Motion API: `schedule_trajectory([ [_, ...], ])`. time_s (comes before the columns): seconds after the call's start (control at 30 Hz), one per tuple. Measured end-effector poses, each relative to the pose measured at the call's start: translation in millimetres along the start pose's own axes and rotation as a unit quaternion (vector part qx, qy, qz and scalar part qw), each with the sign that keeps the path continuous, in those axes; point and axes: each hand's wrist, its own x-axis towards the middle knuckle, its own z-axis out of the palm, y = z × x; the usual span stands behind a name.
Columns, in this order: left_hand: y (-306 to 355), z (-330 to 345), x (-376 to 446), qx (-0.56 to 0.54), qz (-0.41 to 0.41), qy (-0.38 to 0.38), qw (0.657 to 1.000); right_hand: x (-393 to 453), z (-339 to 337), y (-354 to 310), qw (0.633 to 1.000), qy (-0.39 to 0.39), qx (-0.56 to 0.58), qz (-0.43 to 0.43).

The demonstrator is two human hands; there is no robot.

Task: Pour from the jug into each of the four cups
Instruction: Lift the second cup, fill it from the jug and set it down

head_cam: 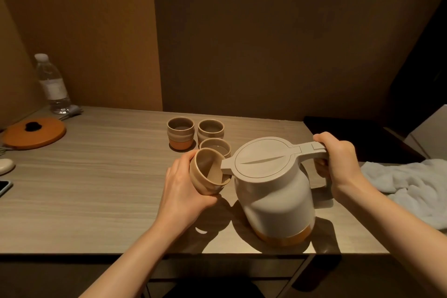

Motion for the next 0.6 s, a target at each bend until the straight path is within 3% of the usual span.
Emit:
schedule_trajectory([
  [0.6, -7.6, -15.2, -4.9, 0.018, 0.005, -0.003, 1.000, 4.1, 19.3, -14.0, 0.999, -0.027, -0.034, -0.030],
])
